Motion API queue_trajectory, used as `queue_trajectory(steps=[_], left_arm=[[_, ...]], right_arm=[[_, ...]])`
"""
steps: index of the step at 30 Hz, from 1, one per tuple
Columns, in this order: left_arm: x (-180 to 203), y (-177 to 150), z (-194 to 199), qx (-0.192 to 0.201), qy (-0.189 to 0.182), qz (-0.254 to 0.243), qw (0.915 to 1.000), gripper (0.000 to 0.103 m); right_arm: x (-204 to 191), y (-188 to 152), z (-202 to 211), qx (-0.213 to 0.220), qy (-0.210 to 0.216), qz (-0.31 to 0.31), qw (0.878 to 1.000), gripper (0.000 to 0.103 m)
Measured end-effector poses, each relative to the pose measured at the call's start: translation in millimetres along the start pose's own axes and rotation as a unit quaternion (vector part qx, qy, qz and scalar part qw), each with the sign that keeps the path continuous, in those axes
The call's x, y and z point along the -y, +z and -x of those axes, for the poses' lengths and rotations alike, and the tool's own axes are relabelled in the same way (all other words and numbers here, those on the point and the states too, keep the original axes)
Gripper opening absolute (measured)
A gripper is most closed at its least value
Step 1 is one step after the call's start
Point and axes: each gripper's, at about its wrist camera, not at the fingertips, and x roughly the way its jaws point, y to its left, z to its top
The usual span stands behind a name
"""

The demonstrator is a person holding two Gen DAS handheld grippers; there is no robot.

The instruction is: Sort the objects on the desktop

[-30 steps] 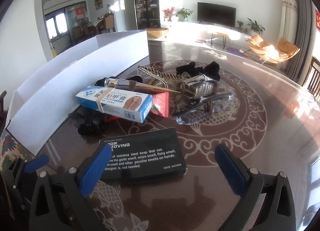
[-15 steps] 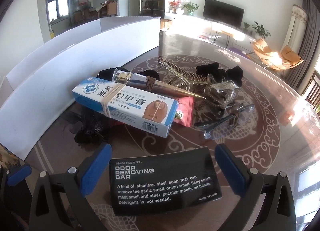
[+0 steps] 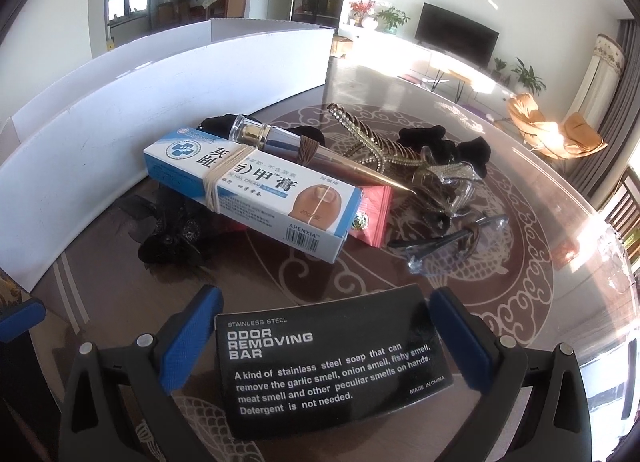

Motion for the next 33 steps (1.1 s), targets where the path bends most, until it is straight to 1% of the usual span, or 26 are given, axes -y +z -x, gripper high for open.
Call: queue_trajectory(steps=[8, 14, 17, 23, 29, 33], left_arm=[[4, 0, -1, 0.000, -0.001, -0.008, 1.0000, 0.103], [5, 1, -2, -0.001, -0.004, -0.008, 1.0000, 0.103], [5, 1, -2, -0.001, -0.005, -0.009, 0.9999, 0.103], [8, 1, -2, -0.001, -0.005, -0.013, 0.9999, 0.103], [9, 0, -3, -0.001, -0.008, -0.013, 0.9999, 0.103], [11, 0, -3, -0.001, -0.009, -0.017, 0.9998, 0.103]], right_arm=[[20, -15, 10, 0.003, -0.011, -0.007, 1.000, 0.103], [32, -32, 24, 0.009, -0.029, 0.001, 1.000, 0.103], [38, -38, 30, 0.015, -0.029, -0.002, 0.999, 0.103], [48, -50, 38, 0.013, -0.035, -0.022, 0.999, 0.103], [58, -59, 53, 0.037, -0.033, -0.039, 0.998, 0.103], [61, -59, 61, 0.041, -0.031, -0.043, 0.998, 0.103]])
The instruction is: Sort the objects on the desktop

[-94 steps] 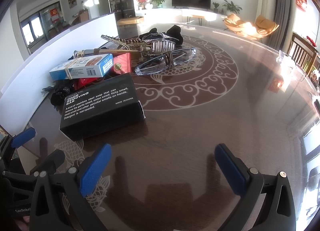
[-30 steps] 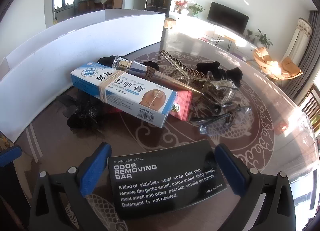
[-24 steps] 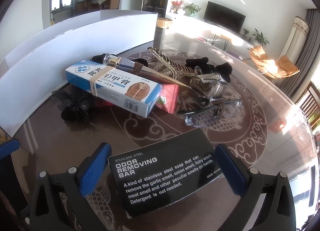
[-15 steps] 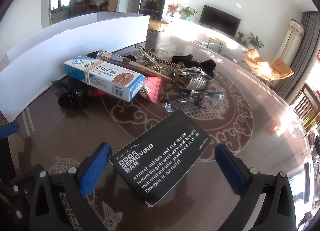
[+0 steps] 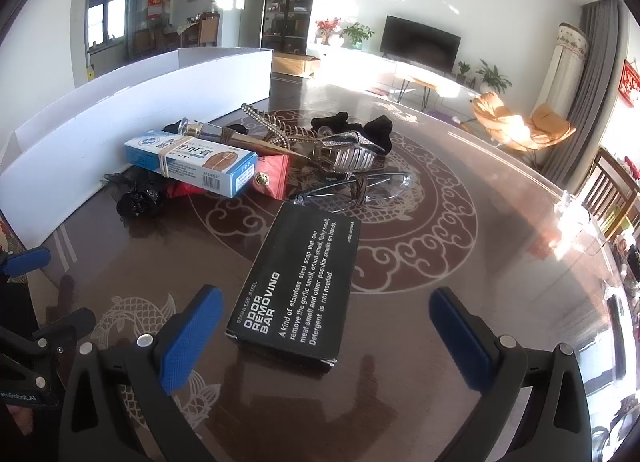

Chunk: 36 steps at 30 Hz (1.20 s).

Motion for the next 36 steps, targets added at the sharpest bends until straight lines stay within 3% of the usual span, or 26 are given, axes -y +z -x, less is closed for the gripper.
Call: queue_trajectory(steps=[16, 36], left_arm=[[2, 1, -1, 0.002, -0.003, -0.003, 1.0000, 0.103], [3, -1, -1, 0.000, 0.001, -0.004, 1.0000, 0.103]], right_arm=[[18, -24, 31, -0.025, 0.032, -0.028, 0.999, 0.103], [55, -58, 15, -0.080, -0.001, -0.043, 0.996, 0.103]])
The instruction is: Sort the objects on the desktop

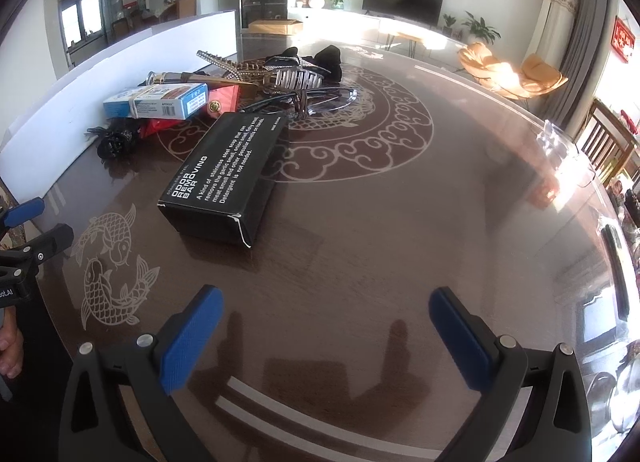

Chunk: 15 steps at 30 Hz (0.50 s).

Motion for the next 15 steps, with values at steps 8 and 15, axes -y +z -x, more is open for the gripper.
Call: queue_trajectory(steps=[8, 15], left_arm=[[2, 0, -1, -0.002, 0.001, -0.002, 1.0000, 0.103], [2, 0, -2, -0.003, 0.000, 0.001, 1.0000, 0.103]], right_arm=[[15, 1, -9, -0.017, -0.014, -0.021, 1.000, 0.103], [29, 5, -20, -0.033, -0.010, -0.059, 0.998, 0.103]])
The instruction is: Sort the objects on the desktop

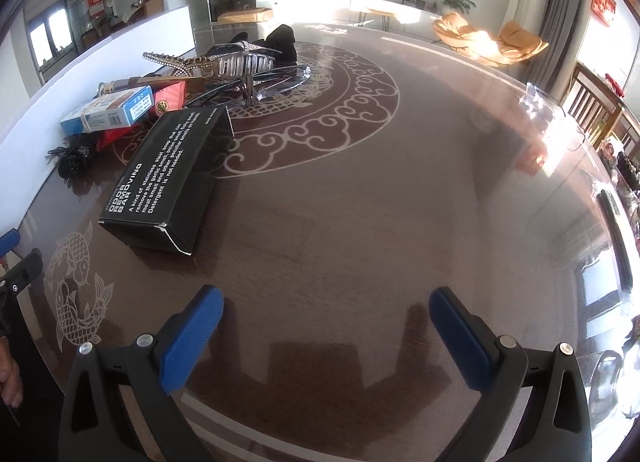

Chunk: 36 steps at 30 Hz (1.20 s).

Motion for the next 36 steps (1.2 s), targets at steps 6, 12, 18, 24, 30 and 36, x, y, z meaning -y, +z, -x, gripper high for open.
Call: queue_trajectory(steps=[6, 12, 18, 24, 30, 36], left_arm=[[0, 0, 0, 0.000, 0.002, -0.001, 1.0000, 0.103], [-6, 1, 0, 0.000, -0.002, 0.011, 0.9999, 0.103], [1, 0, -4, -0.005, 0.005, -0.002, 1.0000, 0.103], [1, -2, -6, -0.009, 0.013, -0.005, 0.9999, 0.103], [-4, 0, -10, -0.014, 0.003, 0.013, 0.9998, 0.103], [3, -1, -5, -0.004, 0.007, -0.002, 1.0000, 0.103]], right_arm=[[2, 9, -9, -0.004, 0.002, -0.008, 1.000, 0.103], [4, 32, -24, -0.011, 0.003, -0.016, 1.000, 0.103], [-13, 61, -41, -0.015, 0.020, 0.004, 1.000, 0.103], [-12, 79, -41, -0.004, 0.021, -0.025, 0.999, 0.103], [-22, 71, -2, 0.008, 0.128, -0.100, 0.987, 0.103], [-63, 74, -23, -0.035, 0.142, -0.114, 0.983, 0.103]])
